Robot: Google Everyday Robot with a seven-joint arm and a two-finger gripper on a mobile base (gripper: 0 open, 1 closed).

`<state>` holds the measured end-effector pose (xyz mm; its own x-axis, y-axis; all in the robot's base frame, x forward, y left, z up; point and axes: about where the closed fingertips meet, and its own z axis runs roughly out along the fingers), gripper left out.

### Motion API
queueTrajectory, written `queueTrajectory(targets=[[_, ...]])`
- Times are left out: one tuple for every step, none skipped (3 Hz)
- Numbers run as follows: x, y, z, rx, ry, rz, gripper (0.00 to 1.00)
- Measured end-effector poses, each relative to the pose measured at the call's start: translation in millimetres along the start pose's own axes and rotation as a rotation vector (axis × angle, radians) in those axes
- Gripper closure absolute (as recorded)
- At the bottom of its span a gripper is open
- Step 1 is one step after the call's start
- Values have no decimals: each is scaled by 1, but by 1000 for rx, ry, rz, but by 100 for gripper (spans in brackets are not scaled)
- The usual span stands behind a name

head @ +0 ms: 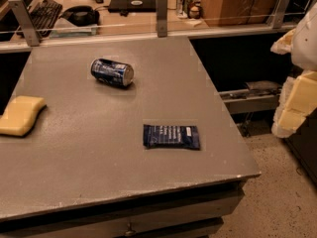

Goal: Place pepsi can upright

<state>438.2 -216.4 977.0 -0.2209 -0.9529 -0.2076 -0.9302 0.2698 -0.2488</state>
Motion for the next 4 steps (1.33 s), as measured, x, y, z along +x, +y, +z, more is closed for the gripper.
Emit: queueTrajectory(targets=[[-9, -1, 2, 0, -14, -15, 0], [-44, -6, 9, -3, -66, -69, 0], [-111, -21, 30, -9, -125, -132, 0], [-196, -36, 55, -33, -192, -184, 0]])
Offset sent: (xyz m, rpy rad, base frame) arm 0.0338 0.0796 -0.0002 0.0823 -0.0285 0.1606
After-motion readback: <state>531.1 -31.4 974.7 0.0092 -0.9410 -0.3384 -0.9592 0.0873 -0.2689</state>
